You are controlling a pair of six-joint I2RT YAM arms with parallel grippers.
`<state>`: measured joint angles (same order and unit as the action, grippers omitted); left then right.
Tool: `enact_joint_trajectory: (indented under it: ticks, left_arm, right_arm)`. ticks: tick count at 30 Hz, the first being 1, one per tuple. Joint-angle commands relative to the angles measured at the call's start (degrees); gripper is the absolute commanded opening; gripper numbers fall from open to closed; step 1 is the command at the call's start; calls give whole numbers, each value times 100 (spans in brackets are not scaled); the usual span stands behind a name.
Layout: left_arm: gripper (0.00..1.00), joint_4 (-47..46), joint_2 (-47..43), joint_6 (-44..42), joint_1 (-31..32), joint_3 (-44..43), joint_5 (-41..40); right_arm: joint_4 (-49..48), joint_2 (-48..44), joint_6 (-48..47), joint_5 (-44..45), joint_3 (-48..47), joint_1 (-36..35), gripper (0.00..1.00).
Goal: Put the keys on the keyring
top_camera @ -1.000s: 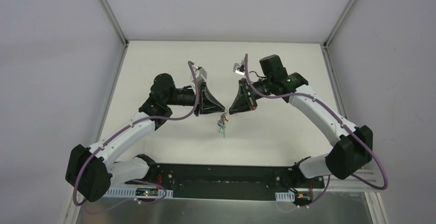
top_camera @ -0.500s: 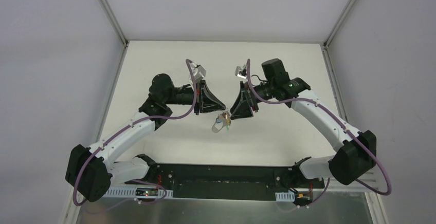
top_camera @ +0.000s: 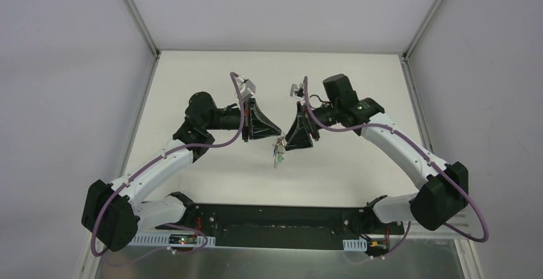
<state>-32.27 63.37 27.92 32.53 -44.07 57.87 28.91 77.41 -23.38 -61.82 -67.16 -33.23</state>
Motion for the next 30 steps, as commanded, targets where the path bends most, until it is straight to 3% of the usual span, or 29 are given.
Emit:
enact_joint_trajectory:
  ticks: [1, 9, 30]
  left_arm:
    - [0, -239, -61, -28, -37, -54, -37]
    - [0, -130, -95, -105, -43, -69, 14]
    - [0, -860, 127, 648, -54, -88, -146]
  right_arm:
    - [-122, -267, -70, 347, -86, 68, 56]
    - [-16, -665, -274, 716, -43, 159, 59]
    - [-414, -579, -396, 253, 158, -142, 59]
